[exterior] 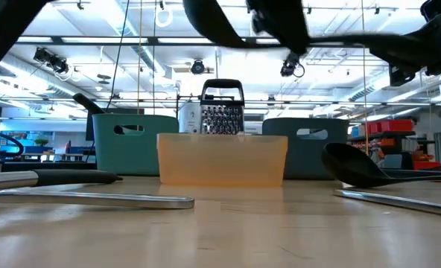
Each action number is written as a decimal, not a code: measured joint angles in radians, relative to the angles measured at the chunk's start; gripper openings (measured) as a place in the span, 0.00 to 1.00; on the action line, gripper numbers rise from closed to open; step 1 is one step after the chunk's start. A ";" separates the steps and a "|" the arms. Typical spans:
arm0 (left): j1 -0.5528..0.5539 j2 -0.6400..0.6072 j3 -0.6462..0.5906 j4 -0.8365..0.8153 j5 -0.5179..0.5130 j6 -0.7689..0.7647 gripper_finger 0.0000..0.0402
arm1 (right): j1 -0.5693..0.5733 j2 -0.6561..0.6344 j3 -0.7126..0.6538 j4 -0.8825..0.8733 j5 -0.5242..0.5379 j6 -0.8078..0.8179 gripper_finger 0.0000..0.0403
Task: Pick & Place Kitchen Items
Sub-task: Put the left black ladle into the orange bin
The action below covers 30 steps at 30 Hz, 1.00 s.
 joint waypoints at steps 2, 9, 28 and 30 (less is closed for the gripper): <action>0.001 -0.043 0.000 -0.010 -0.010 0.000 0.17 | 0.000 0.000 0.000 0.000 0.000 0.001 0.02; 0.002 -0.215 0.001 -0.039 -0.021 0.001 0.17 | 0.000 0.000 0.000 0.000 -0.025 0.015 0.02; 0.015 -0.673 0.000 -0.201 -0.175 0.026 0.17 | 0.000 0.000 0.000 0.010 -0.024 0.023 0.02; 0.022 -0.716 -0.001 -0.213 -0.174 0.053 0.17 | 0.000 0.000 0.000 0.022 -0.025 0.023 0.02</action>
